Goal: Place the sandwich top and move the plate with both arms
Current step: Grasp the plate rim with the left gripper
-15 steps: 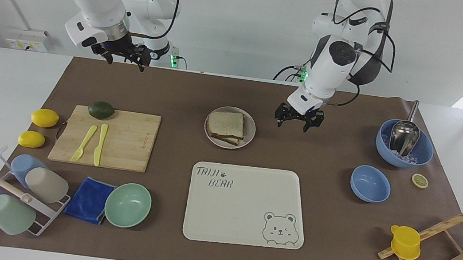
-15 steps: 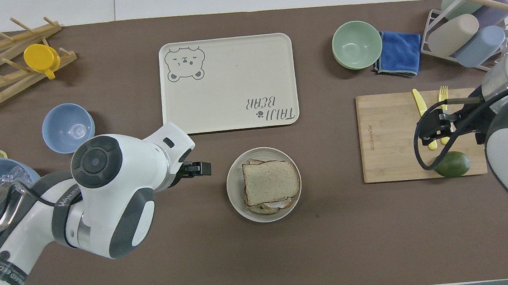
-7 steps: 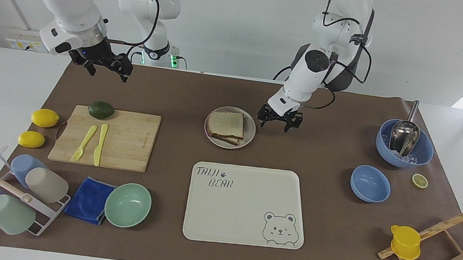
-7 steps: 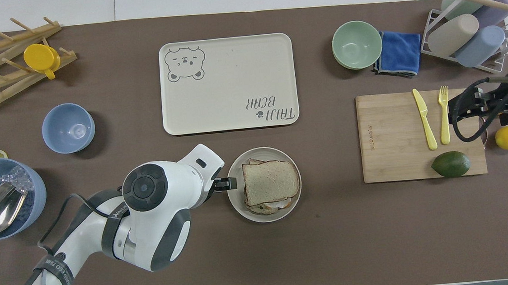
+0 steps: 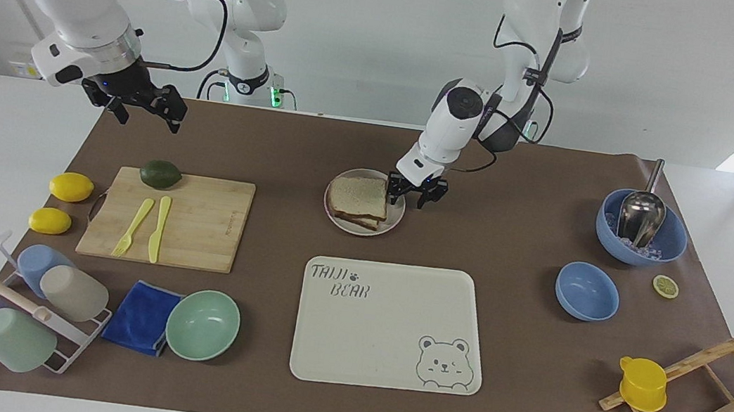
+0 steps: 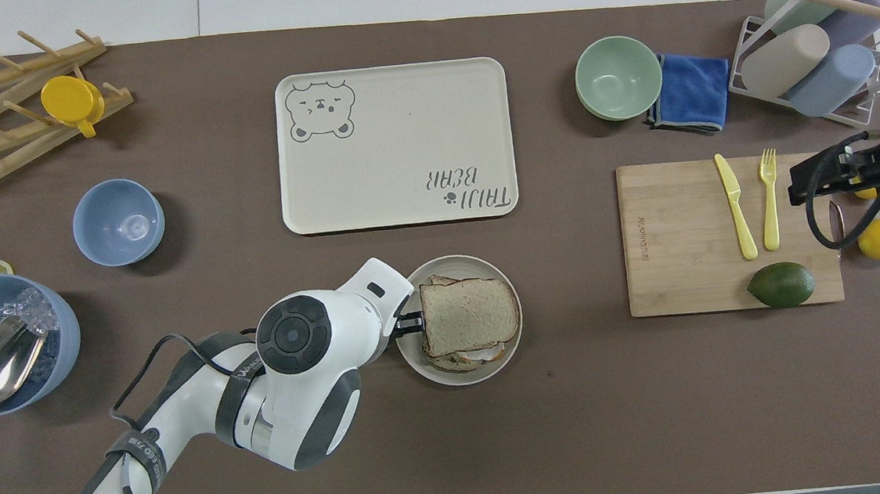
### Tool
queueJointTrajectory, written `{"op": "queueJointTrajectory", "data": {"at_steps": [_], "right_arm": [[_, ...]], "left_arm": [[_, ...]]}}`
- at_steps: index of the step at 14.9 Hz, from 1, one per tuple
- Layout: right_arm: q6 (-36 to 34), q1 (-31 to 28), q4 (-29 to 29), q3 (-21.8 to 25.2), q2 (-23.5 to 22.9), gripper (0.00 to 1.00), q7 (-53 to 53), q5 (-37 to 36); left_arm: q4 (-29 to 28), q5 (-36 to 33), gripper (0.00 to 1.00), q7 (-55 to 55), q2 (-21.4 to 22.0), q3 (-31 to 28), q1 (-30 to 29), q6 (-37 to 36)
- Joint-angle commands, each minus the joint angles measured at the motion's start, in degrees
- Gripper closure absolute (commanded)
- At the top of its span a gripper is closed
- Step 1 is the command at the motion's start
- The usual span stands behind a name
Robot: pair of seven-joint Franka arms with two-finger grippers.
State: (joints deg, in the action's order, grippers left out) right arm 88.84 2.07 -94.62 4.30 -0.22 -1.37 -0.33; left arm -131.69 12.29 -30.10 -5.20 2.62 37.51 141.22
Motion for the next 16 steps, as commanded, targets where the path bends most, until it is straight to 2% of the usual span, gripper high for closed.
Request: {"op": "queueJointTrajectory", "data": {"at_steps": [1, 7, 10, 12, 14, 16], "right_arm": [[3.1, 0.2, -0.3, 1.1, 0.0, 0.0, 2.4, 0.9], [3.4, 0.2, 0.0, 1.1, -0.5, 0.0, 2.9, 1.1], [2.2, 1.5, -0.4, 1.1, 0.9, 0.0, 2.8, 0.9], [1.9, 1.6, -0.5, 1.2, 1.0, 0.0, 2.8, 0.7], [1.9, 1.1, -0.6, 1.2, 0.9, 0.0, 2.8, 0.6], [-0.7, 0.8, 0.7, 1.2, 0.7, 0.0, 2.5, 0.8]], "left_arm": [[-0.8, 0.8, 0.42, -0.6, 0.5, -0.7, 0.8, 1.1], [-0.8, 0.8, 0.54, -0.8, -0.8, -0.6, 0.9, 1.5], [-0.8, 0.8, 0.66, -0.7, -1.0, -0.6, 0.9, 1.6], [-0.8, 1.2, 0.79, -0.7, -1.0, -0.6, 0.9, 1.7], [-0.8, 1.9, 0.96, -0.7, -1.0, -0.6, 0.9, 2.0], [-0.8, 2.2, 1.0, -0.7, -1.0, -0.6, 0.7, 2.0]]}}
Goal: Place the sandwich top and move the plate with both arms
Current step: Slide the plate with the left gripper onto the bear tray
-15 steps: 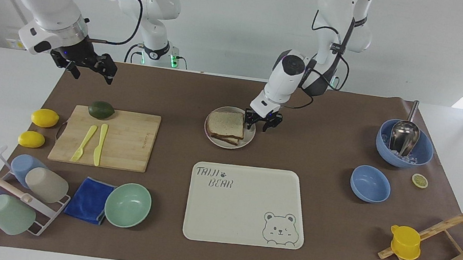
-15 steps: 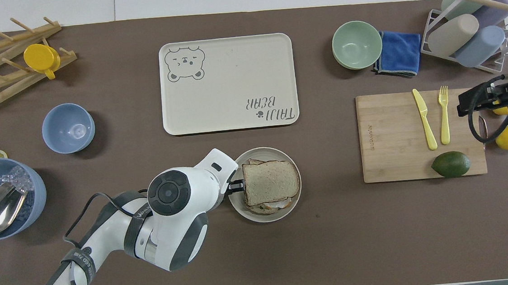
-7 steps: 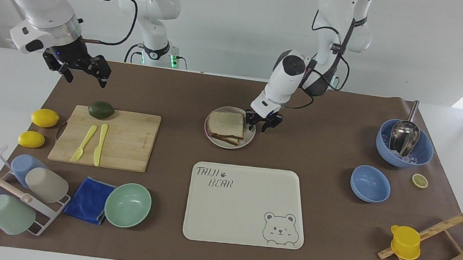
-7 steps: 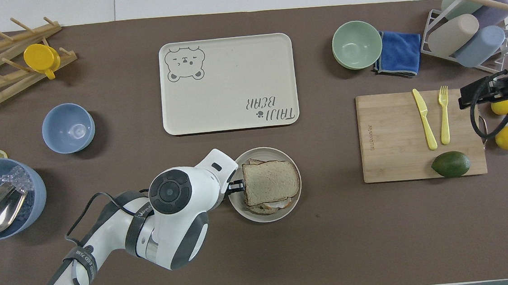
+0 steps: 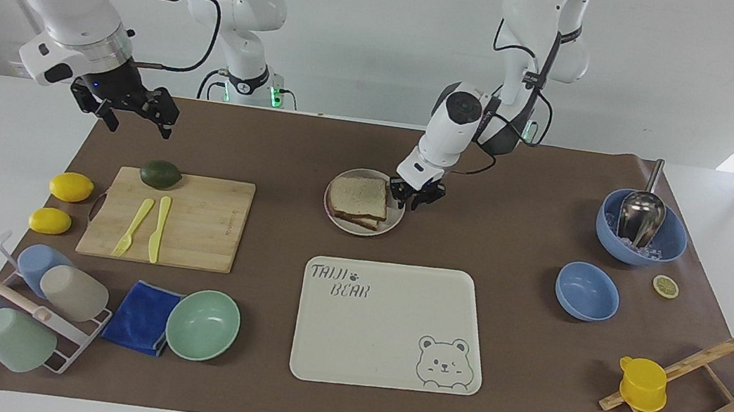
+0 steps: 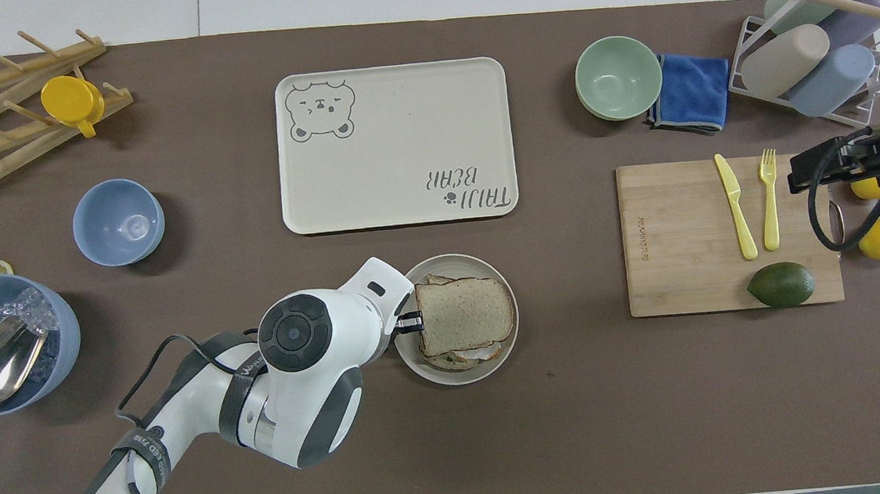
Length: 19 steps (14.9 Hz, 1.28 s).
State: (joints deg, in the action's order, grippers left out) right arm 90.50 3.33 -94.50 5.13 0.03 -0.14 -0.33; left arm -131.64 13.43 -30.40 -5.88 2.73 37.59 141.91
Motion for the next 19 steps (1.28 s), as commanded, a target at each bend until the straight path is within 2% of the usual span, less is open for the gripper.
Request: {"op": "queueJointTrajectory", "data": {"at_steps": [1, 6, 11, 16, 19], "right_arm": [[-3.4, -0.5, 1.5, 0.6, 0.2, 0.0, 1.4, 0.9], [-4.5, -0.4, 2.0, 0.5, -0.1, 0.0, 1.0, 0.8], [-4.5, -2.0, 1.5, 0.4, 0.1, 0.0, 0.8, 0.9], [-4.6, -1.8, 1.3, 0.4, 0.1, 0.0, 1.0, 0.9], [-4.6, -1.8, 1.3, 0.4, 0.1, 0.0, 1.0, 0.9]], "left_arm": [[-0.8, 1.2, 1.0, -0.4, -0.3, -0.7, 0.6, 1.2], [2.7, 1.9, 1.0, 0.1, -0.3, -0.9, -0.9, -2.6], [17.0, 2.0, 1.0, 0.8, -0.5, -1.1, -7.7, -19.8], [27.8, 3.7, 1.0, 0.8, -5.9, -1.0, -13.7, -21.8], [36.3, 3.8, 1.0, 1.2, -12.0, -0.9, -16.4, -23.6]]}}
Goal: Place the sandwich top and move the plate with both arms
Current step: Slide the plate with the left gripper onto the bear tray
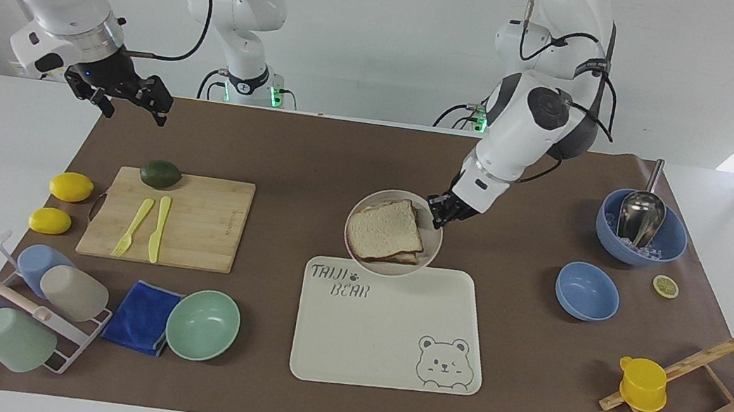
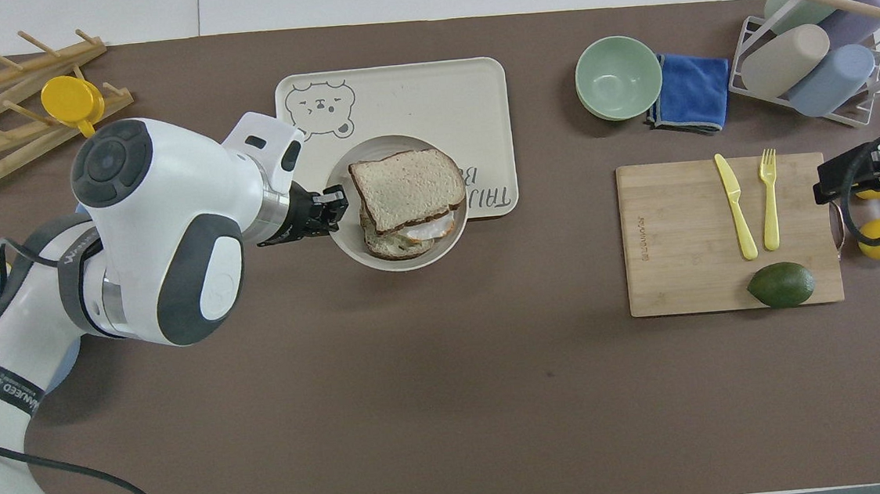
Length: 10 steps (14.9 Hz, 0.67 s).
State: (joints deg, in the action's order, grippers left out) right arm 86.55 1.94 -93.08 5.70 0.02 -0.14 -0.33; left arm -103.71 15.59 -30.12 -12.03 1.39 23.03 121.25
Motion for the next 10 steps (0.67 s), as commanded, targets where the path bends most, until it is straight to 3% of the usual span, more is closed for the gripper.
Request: {"op": "queueJointTrajectory", "data": {"at_steps": [1, 6, 10], "right_arm": [[-0.7, -0.4, -0.2, -0.2, 0.2, 0.0, 1.0, 0.9], [-0.7, -0.4, -0.2, -0.2, 0.2, 0.0, 1.0, 0.9], [-0.7, -0.4, -0.2, -0.2, 0.2, 0.0, 1.0, 0.9]], "left_arm": [[11.5, 2.2, 1.0, 0.9, -8.6, 0.5, -2.5, -3.5], [22.8, 5.3, 1.0, 1.6, -21.7, 0.7, -4.3, -1.0], [22.2, 10.3, 1.0, 7.8, -22.7, 0.5, -5.6, 2.7]]}}
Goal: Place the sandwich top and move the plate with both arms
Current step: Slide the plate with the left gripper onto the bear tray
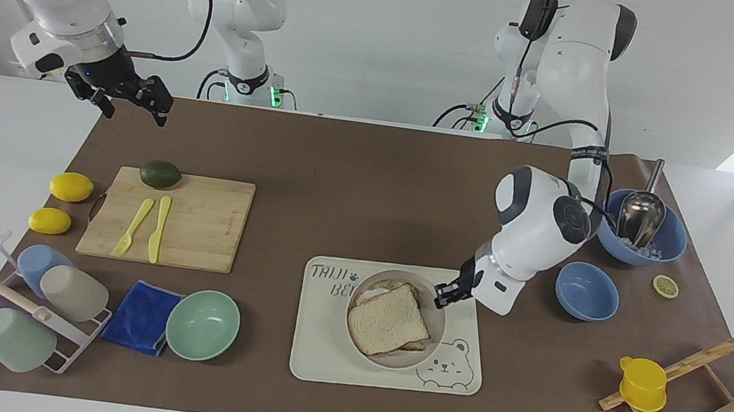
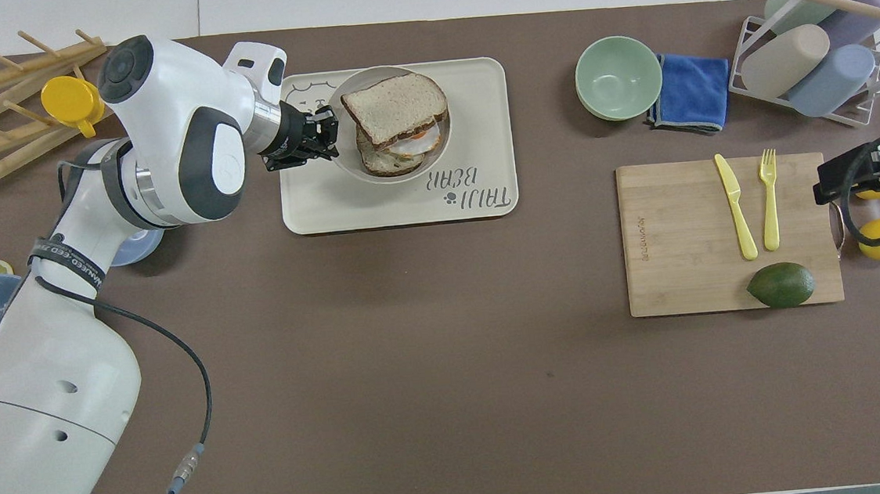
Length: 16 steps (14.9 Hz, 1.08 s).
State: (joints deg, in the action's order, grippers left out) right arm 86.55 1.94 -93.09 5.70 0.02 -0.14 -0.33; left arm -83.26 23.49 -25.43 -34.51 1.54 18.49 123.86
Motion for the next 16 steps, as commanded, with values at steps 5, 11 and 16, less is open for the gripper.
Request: {"op": "queueJointTrajectory", "data": {"at_steps": [5, 11, 16], "right_arm": [[-0.7, -0.4, -0.2, -0.2, 0.2, 0.0, 1.0, 0.9], [-0.7, -0.4, -0.2, -0.2, 0.2, 0.0, 1.0, 0.9], [-0.7, -0.4, -0.2, -0.2, 0.2, 0.0, 1.0, 0.9]], "left_arm": [[-3.7, 2.0, 1.0, 7.1, 1.0, 0.3, 0.1, 3.8], [-7.6, 1.9, 1.0, 13.2, 2.6, 0.1, 0.8, 4.5], [-8.8, 2.0, 0.0, 16.9, 3.1, 0.0, 0.7, 4.7]]}}
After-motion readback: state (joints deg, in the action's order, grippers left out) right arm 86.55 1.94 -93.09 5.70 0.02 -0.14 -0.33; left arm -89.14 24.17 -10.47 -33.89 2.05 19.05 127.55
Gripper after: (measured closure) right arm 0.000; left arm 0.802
